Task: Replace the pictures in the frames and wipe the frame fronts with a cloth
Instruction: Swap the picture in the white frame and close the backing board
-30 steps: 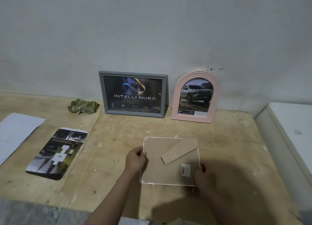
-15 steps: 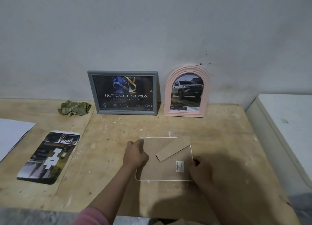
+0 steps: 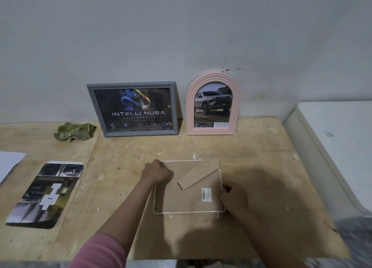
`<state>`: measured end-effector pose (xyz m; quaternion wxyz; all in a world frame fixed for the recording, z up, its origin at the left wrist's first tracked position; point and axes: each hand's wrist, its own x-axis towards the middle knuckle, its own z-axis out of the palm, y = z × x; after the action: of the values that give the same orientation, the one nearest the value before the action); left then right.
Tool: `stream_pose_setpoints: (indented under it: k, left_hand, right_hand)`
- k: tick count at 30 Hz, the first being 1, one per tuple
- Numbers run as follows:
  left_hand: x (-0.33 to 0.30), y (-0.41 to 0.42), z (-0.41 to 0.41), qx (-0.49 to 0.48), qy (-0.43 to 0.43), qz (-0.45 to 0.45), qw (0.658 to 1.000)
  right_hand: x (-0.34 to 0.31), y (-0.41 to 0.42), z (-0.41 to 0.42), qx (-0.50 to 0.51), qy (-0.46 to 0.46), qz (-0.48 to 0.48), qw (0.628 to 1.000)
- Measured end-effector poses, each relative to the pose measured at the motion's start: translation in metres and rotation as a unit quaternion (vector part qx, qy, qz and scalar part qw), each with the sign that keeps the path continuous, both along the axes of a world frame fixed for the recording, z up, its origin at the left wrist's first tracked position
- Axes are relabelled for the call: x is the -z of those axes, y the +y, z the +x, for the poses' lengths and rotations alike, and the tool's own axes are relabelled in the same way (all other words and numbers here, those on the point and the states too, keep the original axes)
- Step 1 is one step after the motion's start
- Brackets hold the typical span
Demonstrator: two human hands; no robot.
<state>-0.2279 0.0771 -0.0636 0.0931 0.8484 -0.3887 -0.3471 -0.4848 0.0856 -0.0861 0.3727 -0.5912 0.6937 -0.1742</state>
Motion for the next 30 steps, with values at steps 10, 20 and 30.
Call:
stream_pose_setpoints:
  k: [10,20,30]
  left_hand:
    - [-0.011,-0.015,0.008,-0.061,0.144,0.009,0.988]
    - [-0.013,-0.008,0.005,-0.113,0.17,-0.006,0.979]
    - [-0.009,0.0,0.011,-0.212,0.254,-0.05,0.942]
  right_hand:
    - [-0.005,-0.003,0.004,0.007,0.031,0.006,0.999]
    - [-0.014,-0.001,0.008,0.012,0.052,0.013,0.998]
    - [-0.014,0.0,0.009,0.014,0.058,0.022,0.998]
